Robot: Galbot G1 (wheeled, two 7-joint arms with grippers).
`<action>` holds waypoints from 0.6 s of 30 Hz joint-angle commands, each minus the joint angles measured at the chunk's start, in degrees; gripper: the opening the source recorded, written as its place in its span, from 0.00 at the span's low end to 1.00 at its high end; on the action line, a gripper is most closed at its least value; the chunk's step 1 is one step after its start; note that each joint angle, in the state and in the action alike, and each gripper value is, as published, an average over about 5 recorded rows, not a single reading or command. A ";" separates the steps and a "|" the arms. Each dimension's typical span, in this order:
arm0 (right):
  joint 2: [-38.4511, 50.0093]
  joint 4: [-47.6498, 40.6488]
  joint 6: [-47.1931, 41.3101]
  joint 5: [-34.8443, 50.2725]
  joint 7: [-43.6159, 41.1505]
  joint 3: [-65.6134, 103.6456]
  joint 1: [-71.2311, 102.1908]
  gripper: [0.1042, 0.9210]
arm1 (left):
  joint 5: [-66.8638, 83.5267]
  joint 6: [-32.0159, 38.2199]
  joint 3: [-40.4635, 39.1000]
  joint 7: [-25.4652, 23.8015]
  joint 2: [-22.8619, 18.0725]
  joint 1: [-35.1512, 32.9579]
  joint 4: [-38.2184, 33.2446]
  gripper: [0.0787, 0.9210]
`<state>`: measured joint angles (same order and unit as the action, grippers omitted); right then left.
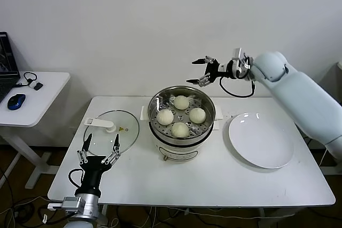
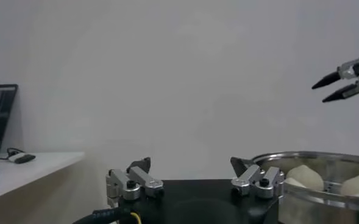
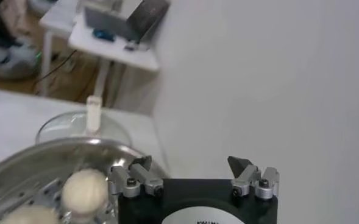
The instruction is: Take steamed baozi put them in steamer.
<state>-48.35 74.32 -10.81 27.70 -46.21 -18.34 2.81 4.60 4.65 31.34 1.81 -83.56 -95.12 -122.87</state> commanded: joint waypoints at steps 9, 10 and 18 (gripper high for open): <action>-13.46 16.79 8.60 -10.10 12.60 51.32 42.57 0.88 | -1.27 0.08 -0.67 0.12 -0.41 -0.12 0.35 0.88; -14.85 17.74 9.27 -10.64 13.16 52.65 44.25 0.88 | -1.28 0.11 -0.77 0.11 -0.40 -0.11 0.44 0.88; -25.74 26.19 16.11 -14.22 17.12 62.01 60.07 0.88 | -1.08 0.49 -1.12 0.08 -0.38 -0.37 0.72 0.88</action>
<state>-60.94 89.08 -2.96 18.67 -35.70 23.87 38.66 3.48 4.95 30.22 1.91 -84.02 -95.35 -122.33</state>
